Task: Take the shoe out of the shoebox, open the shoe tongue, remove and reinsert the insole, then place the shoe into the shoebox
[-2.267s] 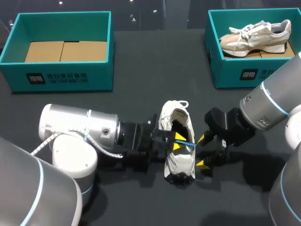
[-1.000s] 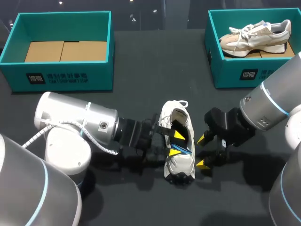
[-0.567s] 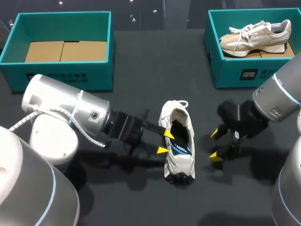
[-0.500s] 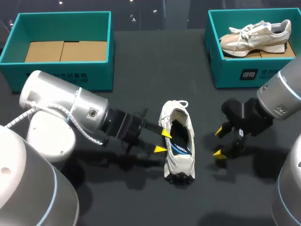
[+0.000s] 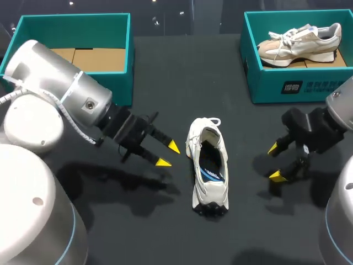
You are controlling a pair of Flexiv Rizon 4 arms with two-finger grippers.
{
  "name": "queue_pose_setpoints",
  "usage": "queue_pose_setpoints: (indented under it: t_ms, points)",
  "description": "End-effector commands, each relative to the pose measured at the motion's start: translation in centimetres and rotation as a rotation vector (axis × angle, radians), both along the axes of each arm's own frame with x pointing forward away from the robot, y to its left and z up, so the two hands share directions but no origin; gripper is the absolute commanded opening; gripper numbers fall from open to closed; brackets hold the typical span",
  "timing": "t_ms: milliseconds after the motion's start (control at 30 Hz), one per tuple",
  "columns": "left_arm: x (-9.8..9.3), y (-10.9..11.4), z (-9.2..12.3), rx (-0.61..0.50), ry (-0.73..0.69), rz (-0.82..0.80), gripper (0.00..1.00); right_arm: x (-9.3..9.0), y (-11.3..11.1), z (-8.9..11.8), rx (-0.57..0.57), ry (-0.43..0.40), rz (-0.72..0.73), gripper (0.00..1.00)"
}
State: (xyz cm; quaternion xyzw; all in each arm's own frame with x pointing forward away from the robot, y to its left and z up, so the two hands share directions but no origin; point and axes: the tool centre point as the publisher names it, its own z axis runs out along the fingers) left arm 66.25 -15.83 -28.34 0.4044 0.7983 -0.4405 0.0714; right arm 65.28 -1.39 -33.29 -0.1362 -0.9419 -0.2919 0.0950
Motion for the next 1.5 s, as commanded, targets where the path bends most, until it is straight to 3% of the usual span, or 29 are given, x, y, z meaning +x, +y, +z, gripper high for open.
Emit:
queue_pose_setpoints:
  t_ms: [33, 167, 400, 600, 667, 867, 1133, 1400, 1500]
  points:
    - [0.8, 3.2, 3.4, 0.127, -0.013, -0.114, 0.00, -0.3, 0.0, 0.1, -0.003, -0.003, -0.003, 1.00]
    - [1.2, 4.1, 4.3, 0.201, -0.032, -0.183, 0.00, -0.3, 0.0, 0.1, -0.003, -0.003, -0.003, 1.00]
    - [1.2, 4.1, 4.3, 0.201, -0.032, -0.183, 0.00, 1.2, -4.6, 1.7, -0.020, -0.033, -0.086, 1.00]
    - [1.2, 4.1, 4.3, 0.201, -0.032, -0.183, 0.00, 1.3, -6.2, 2.0, -0.022, -0.029, -0.108, 1.00]
    - [1.0, 3.2, 4.4, 0.271, -0.099, -0.247, 0.00, 1.4, -6.7, 2.0, -0.023, -0.027, -0.108, 1.00]
    - [1.1, 0.9, 5.4, 0.340, -0.194, -0.399, 0.00, 1.2, -7.7, 2.1, -0.026, -0.031, -0.118, 1.00]
    - [1.4, -2.6, 4.8, 0.448, -0.282, -0.638, 0.00, 1.2, -7.7, 2.1, -0.026, -0.031, -0.118, 1.00]
    - [1.8, -2.9, 4.8, 0.461, -0.246, -0.645, 0.00, 1.2, -7.7, 2.1, -0.026, -0.031, -0.118, 1.00]
    - [1.0, -4.7, 3.5, 0.495, -0.293, -0.708, 0.00, 1.2, -7.7, 2.1, -0.026, -0.031, -0.118, 1.00]
